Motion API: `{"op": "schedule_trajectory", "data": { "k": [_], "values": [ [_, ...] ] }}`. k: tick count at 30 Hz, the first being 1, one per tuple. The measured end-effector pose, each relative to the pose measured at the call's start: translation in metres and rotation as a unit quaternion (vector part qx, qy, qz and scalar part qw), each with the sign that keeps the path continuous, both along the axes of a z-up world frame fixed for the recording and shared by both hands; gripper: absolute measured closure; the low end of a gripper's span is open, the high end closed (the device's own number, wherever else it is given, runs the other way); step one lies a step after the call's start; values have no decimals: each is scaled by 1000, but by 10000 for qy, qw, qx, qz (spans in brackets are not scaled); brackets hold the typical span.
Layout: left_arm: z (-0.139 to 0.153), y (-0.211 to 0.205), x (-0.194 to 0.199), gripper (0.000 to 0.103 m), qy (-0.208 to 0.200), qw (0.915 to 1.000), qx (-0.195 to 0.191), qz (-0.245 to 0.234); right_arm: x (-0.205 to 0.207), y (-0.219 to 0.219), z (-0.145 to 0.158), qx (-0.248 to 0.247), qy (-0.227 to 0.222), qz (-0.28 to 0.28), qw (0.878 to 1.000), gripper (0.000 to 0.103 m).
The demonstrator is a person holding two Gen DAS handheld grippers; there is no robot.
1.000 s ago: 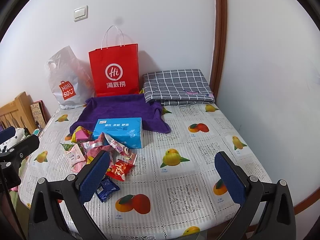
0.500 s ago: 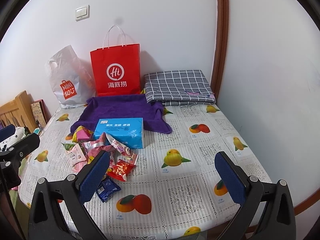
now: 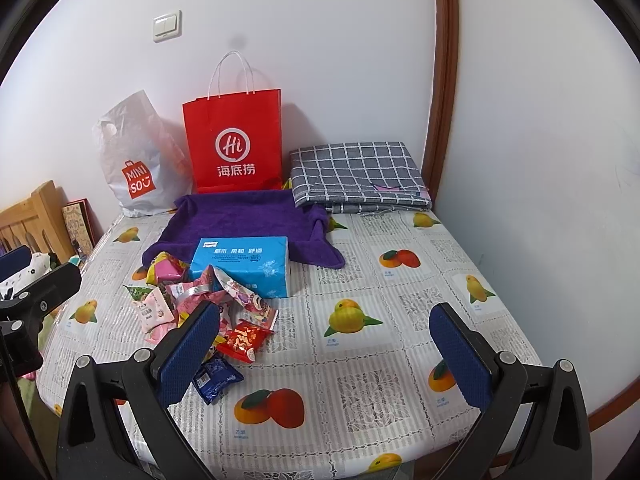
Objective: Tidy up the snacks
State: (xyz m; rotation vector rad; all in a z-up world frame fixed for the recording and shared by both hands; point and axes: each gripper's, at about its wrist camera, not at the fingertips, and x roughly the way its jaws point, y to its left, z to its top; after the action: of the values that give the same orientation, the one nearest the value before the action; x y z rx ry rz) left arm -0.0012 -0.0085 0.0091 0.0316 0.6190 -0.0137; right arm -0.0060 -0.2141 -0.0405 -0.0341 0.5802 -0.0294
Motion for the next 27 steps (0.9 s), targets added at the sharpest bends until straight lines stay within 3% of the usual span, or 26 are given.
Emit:
{"op": "schedule_trajectory", "data": {
  "k": [27],
  "values": [
    [-4, -1, -3, 0, -27, 10000, 9, 15, -4, 6, 3, -62, -42, 49, 10000, 0]
  ]
}}
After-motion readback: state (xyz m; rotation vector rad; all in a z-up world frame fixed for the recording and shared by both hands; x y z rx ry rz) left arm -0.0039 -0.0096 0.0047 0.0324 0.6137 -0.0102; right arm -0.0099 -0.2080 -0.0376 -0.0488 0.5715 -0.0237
